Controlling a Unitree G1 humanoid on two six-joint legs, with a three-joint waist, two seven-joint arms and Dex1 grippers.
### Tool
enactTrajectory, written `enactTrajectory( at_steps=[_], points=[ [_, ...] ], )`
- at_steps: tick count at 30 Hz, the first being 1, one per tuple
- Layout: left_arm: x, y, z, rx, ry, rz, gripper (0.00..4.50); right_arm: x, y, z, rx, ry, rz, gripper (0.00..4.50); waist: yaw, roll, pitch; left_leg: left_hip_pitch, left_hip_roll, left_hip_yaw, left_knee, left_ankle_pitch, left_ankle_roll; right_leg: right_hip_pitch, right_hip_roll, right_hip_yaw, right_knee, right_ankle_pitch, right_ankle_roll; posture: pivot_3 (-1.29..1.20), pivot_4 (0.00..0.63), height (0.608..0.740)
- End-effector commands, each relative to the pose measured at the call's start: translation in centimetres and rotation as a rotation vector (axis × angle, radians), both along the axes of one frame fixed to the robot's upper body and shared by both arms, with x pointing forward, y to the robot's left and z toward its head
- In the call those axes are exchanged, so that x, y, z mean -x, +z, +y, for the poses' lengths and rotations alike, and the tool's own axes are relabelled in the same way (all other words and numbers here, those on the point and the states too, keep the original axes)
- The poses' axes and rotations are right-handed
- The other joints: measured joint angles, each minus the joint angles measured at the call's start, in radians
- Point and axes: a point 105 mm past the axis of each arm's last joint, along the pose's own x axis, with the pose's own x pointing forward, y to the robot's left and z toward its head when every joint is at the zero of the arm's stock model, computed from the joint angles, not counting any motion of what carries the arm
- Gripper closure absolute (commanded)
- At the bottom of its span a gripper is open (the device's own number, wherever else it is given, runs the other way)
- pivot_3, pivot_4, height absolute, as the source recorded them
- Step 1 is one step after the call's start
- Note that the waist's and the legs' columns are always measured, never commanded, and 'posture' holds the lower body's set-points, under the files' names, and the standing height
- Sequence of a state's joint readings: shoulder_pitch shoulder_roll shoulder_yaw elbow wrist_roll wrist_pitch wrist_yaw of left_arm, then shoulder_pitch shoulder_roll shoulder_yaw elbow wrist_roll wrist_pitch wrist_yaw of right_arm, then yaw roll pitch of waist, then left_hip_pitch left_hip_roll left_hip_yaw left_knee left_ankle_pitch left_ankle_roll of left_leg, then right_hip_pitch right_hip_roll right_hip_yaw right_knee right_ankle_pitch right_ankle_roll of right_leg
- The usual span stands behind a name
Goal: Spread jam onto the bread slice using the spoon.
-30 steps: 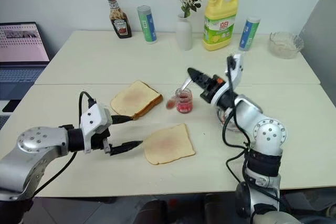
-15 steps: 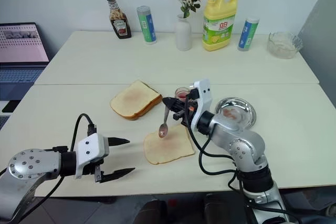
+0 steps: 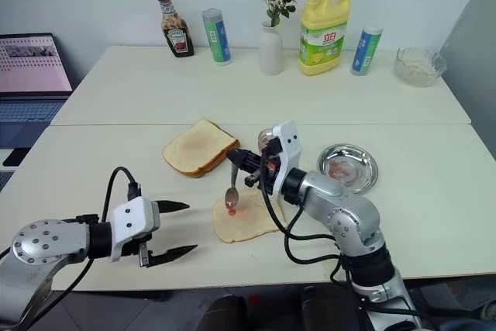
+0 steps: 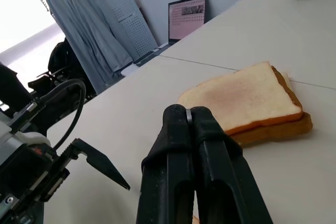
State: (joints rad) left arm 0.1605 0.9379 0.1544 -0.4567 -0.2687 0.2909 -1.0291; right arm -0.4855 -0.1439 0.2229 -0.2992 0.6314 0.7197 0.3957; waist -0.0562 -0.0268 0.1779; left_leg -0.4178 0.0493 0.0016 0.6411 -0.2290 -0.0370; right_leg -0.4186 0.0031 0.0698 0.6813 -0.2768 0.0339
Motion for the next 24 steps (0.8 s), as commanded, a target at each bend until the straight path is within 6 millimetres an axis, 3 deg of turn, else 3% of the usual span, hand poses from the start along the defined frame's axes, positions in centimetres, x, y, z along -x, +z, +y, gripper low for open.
enactTrajectory(
  at_steps=[1,7,15,20,24],
  points=[
    [-0.2,0.3,-0.4,0.002,-0.025,-0.033,0.00,0.9,1.7,0.3,-0.001,0.043,-0.126,4.45,0.000,0.000,0.000,0.000,0.000,0.000,0.000,0.000,0.000,0.000,0.000,0.000,0.000,0.000,0.000,0.00,0.150,0.740],
    [-0.4,0.2,-0.5,-0.003,-0.039,-0.037,0.00,2.1,1.4,0.6,0.037,0.096,-0.234,4.45,0.000,0.000,0.000,0.000,0.000,0.000,0.000,0.000,0.000,0.000,0.000,0.000,0.000,0.000,0.000,0.00,0.150,0.740],
    [-0.8,0.1,-0.4,-0.004,-0.044,-0.046,0.00,2.0,1.9,0.3,0.009,0.093,-0.269,4.45,0.001,-0.001,0.000,0.000,0.000,0.000,0.002,0.000,0.000,0.000,0.000,0.000,0.001,0.000,0.000,0.00,0.150,0.740],
    [-1.0,0.1,-0.4,-0.004,-0.044,-0.055,0.00,0.4,1.6,-1.8,-0.110,-0.019,-0.059,4.45,0.001,-0.001,-0.001,0.000,0.000,0.000,0.002,0.000,0.000,0.001,0.000,0.000,0.001,0.000,0.000,0.00,0.150,0.740],
    [-1.1,0.2,-0.4,0.000,-0.045,-0.059,0.00,-0.4,0.0,-2.7,-0.208,-0.080,0.187,4.45,0.001,-0.001,-0.001,0.000,0.000,-0.001,0.002,0.000,0.000,0.001,0.000,0.000,0.001,0.000,0.000,0.00,0.150,0.740]
  ],
)
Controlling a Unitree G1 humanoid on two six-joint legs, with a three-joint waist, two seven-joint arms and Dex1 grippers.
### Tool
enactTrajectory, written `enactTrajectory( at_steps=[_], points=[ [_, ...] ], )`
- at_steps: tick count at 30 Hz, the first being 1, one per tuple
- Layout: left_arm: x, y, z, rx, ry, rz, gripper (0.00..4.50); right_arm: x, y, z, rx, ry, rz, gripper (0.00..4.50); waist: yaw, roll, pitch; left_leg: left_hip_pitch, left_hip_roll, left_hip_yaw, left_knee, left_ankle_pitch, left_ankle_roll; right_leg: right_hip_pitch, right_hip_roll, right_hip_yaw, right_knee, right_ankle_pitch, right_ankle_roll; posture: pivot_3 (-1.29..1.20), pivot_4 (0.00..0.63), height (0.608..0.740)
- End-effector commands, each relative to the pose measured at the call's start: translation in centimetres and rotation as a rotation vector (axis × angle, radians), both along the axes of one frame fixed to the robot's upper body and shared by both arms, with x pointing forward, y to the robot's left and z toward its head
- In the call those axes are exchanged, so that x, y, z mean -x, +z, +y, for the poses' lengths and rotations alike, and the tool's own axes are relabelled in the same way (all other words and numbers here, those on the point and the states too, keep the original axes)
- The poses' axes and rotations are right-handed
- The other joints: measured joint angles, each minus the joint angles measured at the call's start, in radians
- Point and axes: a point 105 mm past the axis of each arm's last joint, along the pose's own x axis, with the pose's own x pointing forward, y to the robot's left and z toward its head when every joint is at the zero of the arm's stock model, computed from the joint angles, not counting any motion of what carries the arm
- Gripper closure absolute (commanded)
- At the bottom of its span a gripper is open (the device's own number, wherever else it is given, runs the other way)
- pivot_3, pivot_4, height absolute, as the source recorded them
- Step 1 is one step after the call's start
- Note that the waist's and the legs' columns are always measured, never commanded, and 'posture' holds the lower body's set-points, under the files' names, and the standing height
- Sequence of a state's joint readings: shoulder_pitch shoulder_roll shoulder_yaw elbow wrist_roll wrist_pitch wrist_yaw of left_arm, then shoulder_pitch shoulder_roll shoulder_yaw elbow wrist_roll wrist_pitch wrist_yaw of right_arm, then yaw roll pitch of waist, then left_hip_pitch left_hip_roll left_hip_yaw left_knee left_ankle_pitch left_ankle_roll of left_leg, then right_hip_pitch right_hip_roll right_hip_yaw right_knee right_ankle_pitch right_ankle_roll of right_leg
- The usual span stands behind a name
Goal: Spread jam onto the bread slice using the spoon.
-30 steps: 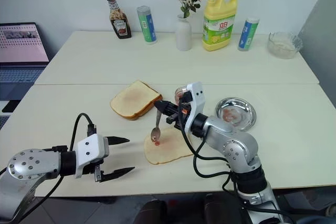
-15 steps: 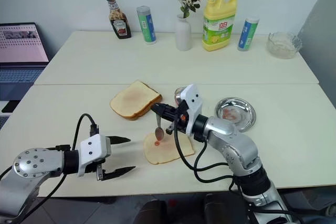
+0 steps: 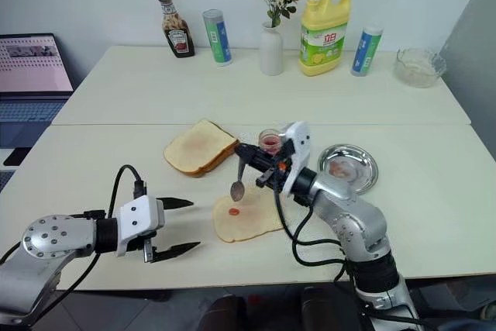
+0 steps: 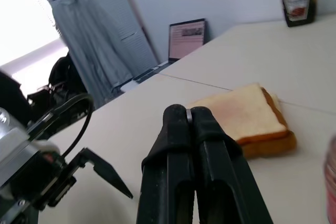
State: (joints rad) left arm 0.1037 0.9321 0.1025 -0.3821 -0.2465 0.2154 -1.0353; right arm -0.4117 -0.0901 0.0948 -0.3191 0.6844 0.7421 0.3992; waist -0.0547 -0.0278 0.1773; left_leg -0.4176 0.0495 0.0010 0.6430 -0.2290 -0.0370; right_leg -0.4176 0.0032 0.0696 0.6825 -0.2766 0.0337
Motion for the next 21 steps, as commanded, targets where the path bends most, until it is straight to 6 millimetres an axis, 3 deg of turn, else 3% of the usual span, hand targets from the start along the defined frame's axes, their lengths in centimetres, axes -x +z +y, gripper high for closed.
enactTrajectory(
  at_steps=[1,8,21],
  points=[
    [-0.3,0.6,-0.3,0.006,-0.012,-0.032,0.00,-0.1,-0.5,-0.5,-0.106,-0.016,0.168,4.45,0.000,0.000,0.000,0.000,0.000,0.000,0.000,0.000,0.000,0.000,0.000,0.000,0.000,0.000,0.000,0.00,0.150,0.740],
    [-0.6,0.8,-0.4,0.009,-0.025,-0.034,0.00,-0.9,-2.5,0.2,-0.181,-0.057,0.364,4.45,-0.002,0.000,0.000,0.000,0.000,0.000,0.000,0.000,0.000,0.000,0.000,0.000,0.000,0.000,0.000,0.00,0.150,0.740],
    [-0.6,0.6,-0.7,0.001,-0.045,-0.034,0.00,-1.9,-5.6,-0.3,-0.108,-0.180,0.409,4.45,-0.002,0.000,0.000,0.000,0.000,0.000,0.000,0.000,0.000,0.000,0.000,0.000,0.000,0.000,0.000,0.00,0.150,0.740]
  ],
)
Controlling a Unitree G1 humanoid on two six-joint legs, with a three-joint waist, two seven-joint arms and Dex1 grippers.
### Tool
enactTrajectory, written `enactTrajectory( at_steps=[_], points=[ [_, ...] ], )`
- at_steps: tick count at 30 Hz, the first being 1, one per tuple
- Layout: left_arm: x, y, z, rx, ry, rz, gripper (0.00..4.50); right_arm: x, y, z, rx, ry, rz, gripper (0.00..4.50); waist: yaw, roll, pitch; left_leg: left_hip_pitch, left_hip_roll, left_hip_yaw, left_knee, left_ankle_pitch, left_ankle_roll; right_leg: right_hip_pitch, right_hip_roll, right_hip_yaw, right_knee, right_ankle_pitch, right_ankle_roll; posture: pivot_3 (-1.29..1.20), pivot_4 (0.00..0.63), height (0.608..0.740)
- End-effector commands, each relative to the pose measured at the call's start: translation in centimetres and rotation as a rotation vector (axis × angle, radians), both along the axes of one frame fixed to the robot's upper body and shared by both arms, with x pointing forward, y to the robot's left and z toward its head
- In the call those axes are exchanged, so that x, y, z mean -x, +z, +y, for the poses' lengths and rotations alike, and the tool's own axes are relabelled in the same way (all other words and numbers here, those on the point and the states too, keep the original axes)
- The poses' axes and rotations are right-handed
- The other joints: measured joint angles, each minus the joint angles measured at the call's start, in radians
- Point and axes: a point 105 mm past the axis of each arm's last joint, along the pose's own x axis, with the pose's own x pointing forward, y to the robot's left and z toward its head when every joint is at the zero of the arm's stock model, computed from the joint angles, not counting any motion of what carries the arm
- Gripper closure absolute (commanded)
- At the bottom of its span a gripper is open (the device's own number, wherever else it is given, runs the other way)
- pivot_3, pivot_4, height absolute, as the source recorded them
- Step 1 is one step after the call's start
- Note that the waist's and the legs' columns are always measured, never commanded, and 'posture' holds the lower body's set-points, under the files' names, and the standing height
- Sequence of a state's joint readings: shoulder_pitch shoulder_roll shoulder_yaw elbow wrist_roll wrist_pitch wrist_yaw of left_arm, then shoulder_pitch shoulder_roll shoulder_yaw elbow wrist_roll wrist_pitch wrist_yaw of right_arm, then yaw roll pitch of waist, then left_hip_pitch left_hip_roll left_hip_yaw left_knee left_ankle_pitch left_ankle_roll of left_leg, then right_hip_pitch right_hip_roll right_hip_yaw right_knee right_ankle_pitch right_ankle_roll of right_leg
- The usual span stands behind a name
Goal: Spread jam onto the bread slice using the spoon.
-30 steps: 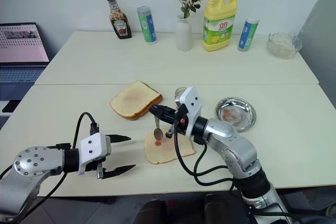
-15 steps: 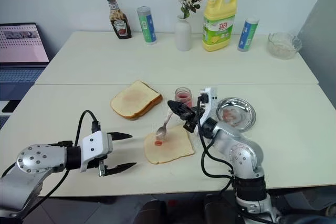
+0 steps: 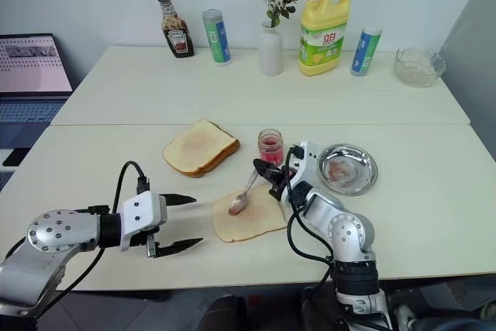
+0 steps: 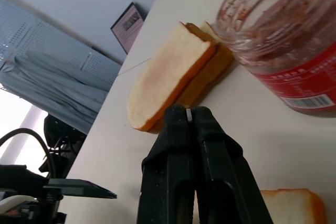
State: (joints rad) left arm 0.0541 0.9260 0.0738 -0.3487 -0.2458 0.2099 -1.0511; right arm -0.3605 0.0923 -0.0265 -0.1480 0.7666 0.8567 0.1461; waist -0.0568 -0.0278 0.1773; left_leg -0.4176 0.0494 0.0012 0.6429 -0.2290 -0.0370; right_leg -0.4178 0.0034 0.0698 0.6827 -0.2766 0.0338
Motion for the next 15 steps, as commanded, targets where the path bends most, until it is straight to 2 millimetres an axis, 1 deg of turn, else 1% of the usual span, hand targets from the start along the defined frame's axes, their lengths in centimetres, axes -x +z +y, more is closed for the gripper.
enactTrajectory(
  at_steps=[1,4,6,9,13,15],
  points=[
    [-0.1,0.6,-0.5,-0.007,-0.027,-0.035,0.00,0.3,-0.1,-0.3,0.011,0.000,-0.015,4.45,0.000,0.000,0.000,0.000,0.000,0.000,0.000,0.000,0.000,0.000,0.000,0.000,0.000,0.000,0.000,0.00,0.150,0.740],
    [-0.1,0.6,-0.6,-0.007,-0.030,-0.037,0.00,0.7,-0.3,-0.9,0.022,0.013,-0.007,4.45,0.000,0.000,0.000,0.000,0.000,0.000,0.000,0.000,0.000,0.000,0.000,0.000,0.000,0.000,0.000,0.00,0.150,0.740],
    [-0.2,0.6,-0.6,-0.005,-0.030,-0.039,0.00,0.9,-0.3,-1.9,0.018,0.015,0.004,4.45,0.001,0.000,0.000,0.000,0.000,0.000,0.000,0.000,0.000,0.000,0.000,0.000,0.000,0.000,0.000,0.00,0.150,0.740],
    [-0.3,0.6,-0.6,-0.006,-0.029,-0.040,0.00,0.7,0.4,-3.1,0.000,0.010,0.009,4.45,0.001,0.000,0.000,0.000,0.000,0.000,0.000,0.000,0.000,0.001,0.000,0.000,0.000,0.000,0.000,0.00,0.150,0.740],
    [-0.2,0.6,-0.6,-0.006,-0.028,-0.039,0.00,0.5,1.3,-3.8,-0.053,0.005,0.032,4.45,0.001,0.000,0.000,0.000,0.000,0.000,0.000,0.000,0.000,0.001,0.000,0.000,0.000,0.000,0.000,0.00,0.150,0.740],
    [-0.2,0.6,-0.6,-0.005,-0.026,-0.038,0.00,0.3,1.7,-3.8,-0.103,0.003,0.061,4.45,0.000,0.000,0.000,0.000,0.000,0.000,0.000,0.000,0.000,0.001,0.000,0.000,0.000,0.000,0.000,0.00,0.150,0.740]
  ],
)
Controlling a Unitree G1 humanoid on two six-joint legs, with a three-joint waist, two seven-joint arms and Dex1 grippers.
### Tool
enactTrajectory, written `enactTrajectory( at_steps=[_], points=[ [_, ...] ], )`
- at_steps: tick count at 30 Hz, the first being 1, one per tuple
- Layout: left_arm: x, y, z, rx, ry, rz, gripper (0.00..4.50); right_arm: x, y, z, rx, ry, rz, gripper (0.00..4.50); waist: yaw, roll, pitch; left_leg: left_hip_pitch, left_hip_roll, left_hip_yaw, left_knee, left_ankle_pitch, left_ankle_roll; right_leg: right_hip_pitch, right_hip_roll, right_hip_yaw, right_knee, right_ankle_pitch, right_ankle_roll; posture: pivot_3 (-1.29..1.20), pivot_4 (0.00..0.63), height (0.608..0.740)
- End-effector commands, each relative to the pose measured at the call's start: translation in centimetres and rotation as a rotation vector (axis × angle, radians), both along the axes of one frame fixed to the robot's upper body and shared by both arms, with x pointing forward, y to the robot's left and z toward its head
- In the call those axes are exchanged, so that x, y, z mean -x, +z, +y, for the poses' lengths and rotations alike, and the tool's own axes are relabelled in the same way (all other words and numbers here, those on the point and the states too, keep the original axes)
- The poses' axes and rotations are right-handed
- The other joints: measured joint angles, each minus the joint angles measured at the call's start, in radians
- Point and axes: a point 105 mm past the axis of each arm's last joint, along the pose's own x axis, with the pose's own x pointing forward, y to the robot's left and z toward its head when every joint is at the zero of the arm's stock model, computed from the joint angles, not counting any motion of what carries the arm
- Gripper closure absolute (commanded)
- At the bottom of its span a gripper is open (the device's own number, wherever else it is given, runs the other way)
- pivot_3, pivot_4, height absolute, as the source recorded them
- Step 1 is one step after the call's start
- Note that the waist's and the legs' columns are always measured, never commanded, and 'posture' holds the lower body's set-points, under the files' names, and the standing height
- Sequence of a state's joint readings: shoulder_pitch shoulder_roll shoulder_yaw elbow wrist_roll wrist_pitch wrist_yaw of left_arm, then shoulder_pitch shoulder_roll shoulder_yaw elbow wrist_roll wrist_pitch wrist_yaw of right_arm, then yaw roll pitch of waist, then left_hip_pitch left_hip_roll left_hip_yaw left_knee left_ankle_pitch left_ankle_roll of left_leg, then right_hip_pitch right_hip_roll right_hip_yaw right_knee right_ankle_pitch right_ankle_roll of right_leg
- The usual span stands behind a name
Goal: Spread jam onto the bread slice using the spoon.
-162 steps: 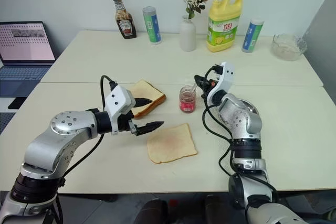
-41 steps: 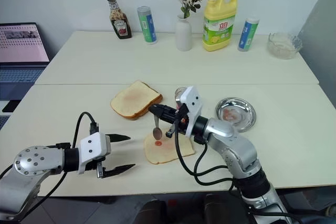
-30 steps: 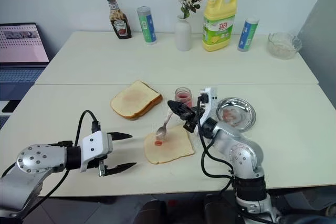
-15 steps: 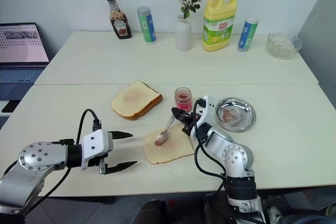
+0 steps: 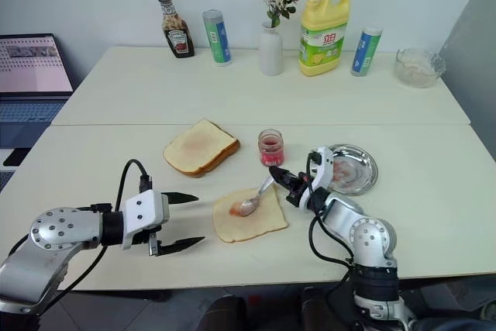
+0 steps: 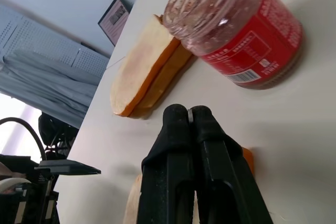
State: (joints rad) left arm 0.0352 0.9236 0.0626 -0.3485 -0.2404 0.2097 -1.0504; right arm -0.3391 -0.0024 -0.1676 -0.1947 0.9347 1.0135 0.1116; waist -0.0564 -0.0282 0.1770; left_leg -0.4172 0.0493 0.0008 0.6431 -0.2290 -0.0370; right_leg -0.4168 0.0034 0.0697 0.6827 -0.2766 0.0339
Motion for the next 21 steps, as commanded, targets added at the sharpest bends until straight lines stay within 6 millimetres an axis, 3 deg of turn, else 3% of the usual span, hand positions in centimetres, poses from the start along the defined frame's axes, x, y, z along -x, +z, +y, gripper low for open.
enactTrajectory(
  at_steps=[1,7,13,21],
  points=[
    [0.1,0.4,-0.3,-0.003,-0.016,-0.026,0.00,-0.4,2.1,0.4,-0.097,0.005,-0.003,4.45,0.000,0.000,0.000,0.000,0.000,0.000,0.000,0.000,0.000,0.000,0.000,0.000,0.000,0.000,0.000,0.00,0.150,0.740],
    [0.2,0.4,-0.4,-0.002,-0.019,-0.024,0.00,-1.5,1.2,2.6,-0.125,-0.010,0.089,4.45,-0.001,0.000,0.000,0.000,0.001,0.000,0.000,0.000,0.000,0.000,0.001,0.000,0.000,0.000,0.000,0.00,0.150,0.740],
    [0.2,0.3,-0.5,-0.003,-0.026,-0.023,0.00,-0.7,0.1,3.6,-0.083,0.039,0.126,4.45,0.000,0.000,0.000,0.000,0.000,0.000,0.000,0.000,0.000,0.000,0.000,0.000,0.000,0.000,0.000,0.00,0.150,0.740],
    [0.1,0.2,-0.8,-0.002,-0.036,-0.025,0.00,1.2,-0.9,0.5,0.019,0.091,0.127,4.45,0.000,0.000,0.000,0.000,0.000,0.000,0.000,0.000,0.000,0.000,0.000,0.000,-0.001,0.000,0.000,0.00,0.150,0.740]
  ],
)
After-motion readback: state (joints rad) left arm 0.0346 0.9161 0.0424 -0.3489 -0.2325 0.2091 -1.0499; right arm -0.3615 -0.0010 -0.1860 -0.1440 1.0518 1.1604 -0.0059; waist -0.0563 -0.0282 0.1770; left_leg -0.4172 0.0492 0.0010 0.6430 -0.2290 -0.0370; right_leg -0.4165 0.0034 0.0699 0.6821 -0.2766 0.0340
